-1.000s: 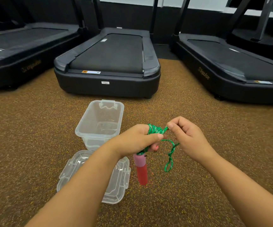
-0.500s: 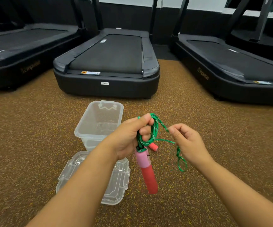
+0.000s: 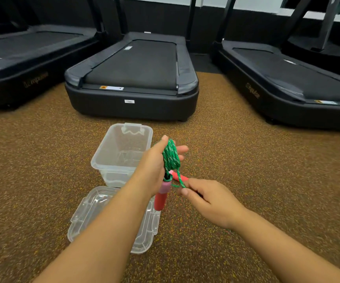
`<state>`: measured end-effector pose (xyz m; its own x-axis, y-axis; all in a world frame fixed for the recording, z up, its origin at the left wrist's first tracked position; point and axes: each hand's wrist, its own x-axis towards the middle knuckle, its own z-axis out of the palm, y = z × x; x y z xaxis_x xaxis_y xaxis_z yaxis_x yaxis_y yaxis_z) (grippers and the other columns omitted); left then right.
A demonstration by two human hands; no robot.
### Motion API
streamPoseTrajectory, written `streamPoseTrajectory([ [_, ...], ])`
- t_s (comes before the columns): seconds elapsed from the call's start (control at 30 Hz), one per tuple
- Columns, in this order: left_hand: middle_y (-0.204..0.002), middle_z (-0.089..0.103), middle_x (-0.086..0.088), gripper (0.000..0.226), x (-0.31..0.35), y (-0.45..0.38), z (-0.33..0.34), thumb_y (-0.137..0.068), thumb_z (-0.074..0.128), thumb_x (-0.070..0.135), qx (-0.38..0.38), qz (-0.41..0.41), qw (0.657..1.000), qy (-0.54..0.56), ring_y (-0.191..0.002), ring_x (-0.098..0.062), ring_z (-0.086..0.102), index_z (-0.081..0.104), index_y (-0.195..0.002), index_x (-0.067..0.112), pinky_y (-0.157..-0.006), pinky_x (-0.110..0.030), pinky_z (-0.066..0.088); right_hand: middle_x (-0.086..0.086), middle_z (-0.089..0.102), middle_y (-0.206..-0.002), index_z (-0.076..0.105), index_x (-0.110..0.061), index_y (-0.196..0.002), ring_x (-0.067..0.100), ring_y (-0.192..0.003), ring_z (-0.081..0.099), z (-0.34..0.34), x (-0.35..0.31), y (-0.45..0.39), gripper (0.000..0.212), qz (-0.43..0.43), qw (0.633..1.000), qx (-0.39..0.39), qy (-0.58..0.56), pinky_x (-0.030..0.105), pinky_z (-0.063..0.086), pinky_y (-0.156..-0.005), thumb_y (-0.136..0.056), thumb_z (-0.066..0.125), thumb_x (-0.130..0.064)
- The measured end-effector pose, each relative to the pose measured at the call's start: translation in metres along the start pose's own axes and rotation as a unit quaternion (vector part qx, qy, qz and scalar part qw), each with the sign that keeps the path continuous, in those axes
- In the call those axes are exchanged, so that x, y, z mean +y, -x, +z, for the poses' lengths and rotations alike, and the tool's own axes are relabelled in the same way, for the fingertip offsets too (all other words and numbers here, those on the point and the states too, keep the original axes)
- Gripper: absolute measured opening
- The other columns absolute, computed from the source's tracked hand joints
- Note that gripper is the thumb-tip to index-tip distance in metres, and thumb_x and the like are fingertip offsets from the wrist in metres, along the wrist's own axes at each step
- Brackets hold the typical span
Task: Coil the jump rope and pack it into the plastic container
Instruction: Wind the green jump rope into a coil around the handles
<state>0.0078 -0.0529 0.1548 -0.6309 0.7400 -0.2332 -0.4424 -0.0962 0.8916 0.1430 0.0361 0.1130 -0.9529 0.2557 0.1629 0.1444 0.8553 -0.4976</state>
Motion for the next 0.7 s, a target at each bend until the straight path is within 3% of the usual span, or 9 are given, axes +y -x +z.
streamPoseTrajectory([
  [0.07, -0.102, 0.071, -0.006, 0.057, -0.003, 0.000, 0.000, -0.098, 0.024, 0.050, -0.008, 0.006, 0.995, -0.095, -0.091, -0.015, 0.061, 0.064, -0.102, 0.011, -0.077, -0.031, 0.048, 0.000, 0.059, -0.069, 0.057, -0.017, -0.084, 0.014, -0.066, 0.054, -0.006, -0.008, -0.003, 0.037, -0.017, 1.000, 0.009, -0.015, 0.040, 0.048, -0.065, -0.090, 0.040, -0.049],
  [0.17, -0.103, 0.070, -0.015, 0.078, -0.009, 0.003, -0.004, -0.085, 0.024, 0.073, -0.038, 0.024, 0.965, -0.260, -0.098, -0.023, 0.064, 0.072, -0.094, 0.013, -0.096, -0.044, 0.046, 0.004, 0.066, -0.073, 0.065, -0.016, -0.082, 0.001, -0.080, 0.062, -0.020, -0.016, -0.009, 0.034, -0.012, 0.993, 0.030, -0.115, 0.030, 0.051, -0.074, -0.087, 0.048, -0.044],
  [0.23, -0.087, 0.071, -0.009, 0.070, -0.009, 0.007, -0.005, -0.086, 0.026, 0.072, -0.076, 0.024, 0.948, -0.307, -0.089, -0.020, 0.066, 0.072, -0.078, 0.020, -0.098, -0.043, 0.045, 0.009, 0.068, -0.071, 0.066, -0.013, -0.079, 0.003, -0.066, 0.060, -0.033, -0.021, -0.012, 0.022, -0.004, 0.977, 0.073, -0.199, 0.021, 0.047, -0.062, -0.091, 0.055, -0.028],
  [0.3, -0.075, 0.070, -0.003, 0.065, -0.006, 0.010, -0.004, -0.093, 0.028, 0.061, -0.128, 0.025, 0.933, -0.334, -0.074, -0.013, 0.065, 0.069, -0.067, 0.018, -0.089, -0.035, 0.048, -0.001, 0.066, -0.059, 0.062, 0.001, -0.080, -0.005, -0.053, 0.054, -0.046, -0.020, -0.014, 0.022, 0.018, 0.963, 0.092, -0.252, 0.009, 0.041, -0.054, -0.094, 0.053, -0.013],
  [0.4, -0.068, 0.064, -0.004, 0.045, 0.000, 0.016, 0.000, -0.095, 0.045, 0.044, -0.203, 0.013, 0.932, -0.301, -0.069, -0.015, 0.060, 0.068, -0.070, 0.014, -0.076, -0.029, 0.048, -0.019, 0.054, -0.051, 0.059, -0.009, -0.072, -0.005, -0.051, 0.047, -0.054, -0.004, -0.017, 0.026, 0.043, 0.963, 0.134, -0.228, 0.011, 0.034, -0.053, -0.095, 0.053, -0.021],
  [0.47, -0.065, 0.057, -0.005, 0.035, 0.003, 0.017, 0.000, -0.095, 0.050, 0.030, -0.221, 0.015, 0.935, -0.276, -0.076, -0.021, 0.059, 0.072, -0.072, 0.018, -0.071, -0.022, 0.049, -0.017, 0.050, -0.054, 0.056, -0.023, -0.067, -0.002, -0.055, 0.042, -0.048, 0.007, -0.020, 0.029, 0.064, 0.964, 0.146, -0.213, 0.021, 0.035, -0.058, -0.093, 0.053, -0.034],
  [0.57, -0.055, 0.045, -0.001, 0.028, 0.004, 0.016, 0.001, -0.098, 0.046, 0.020, -0.212, 0.017, 0.950, -0.228, -0.056, -0.014, 0.046, 0.067, -0.098, 0.001, -0.053, -0.014, 0.047, -0.014, 0.047, -0.057, 0.057, -0.029, -0.067, 0.010, -0.063, 0.047, -0.038, 0.018, -0.019, 0.031, 0.092, 0.955, 0.142, -0.244, 0.032, 0.038, -0.063, -0.086, 0.051, -0.053],
  [0.6, -0.053, 0.043, 0.001, 0.028, 0.004, 0.016, 0.000, -0.098, 0.045, 0.020, -0.206, 0.018, 0.955, -0.215, -0.051, -0.010, 0.043, 0.065, -0.099, -0.001, -0.051, -0.014, 0.045, -0.013, 0.045, -0.055, 0.059, -0.029, -0.068, 0.011, -0.061, 0.045, -0.036, 0.019, -0.018, 0.033, 0.093, 0.953, 0.136, -0.254, 0.035, 0.038, -0.063, -0.085, 0.049, -0.057],
  [0.7, -0.050, 0.043, 0.004, 0.027, 0.003, 0.012, -0.004, -0.098, 0.044, 0.022, -0.180, 0.027, 0.964, -0.196, -0.047, -0.008, 0.041, 0.065, -0.091, 0.006, -0.052, -0.016, 0.043, -0.011, 0.043, -0.051, 0.065, -0.027, -0.073, 0.010, -0.051, 0.040, -0.034, 0.021, -0.014, 0.031, 0.114, 0.936, 0.119, -0.312, 0.031, 0.037, -0.056, -0.094, 0.048, -0.042],
])
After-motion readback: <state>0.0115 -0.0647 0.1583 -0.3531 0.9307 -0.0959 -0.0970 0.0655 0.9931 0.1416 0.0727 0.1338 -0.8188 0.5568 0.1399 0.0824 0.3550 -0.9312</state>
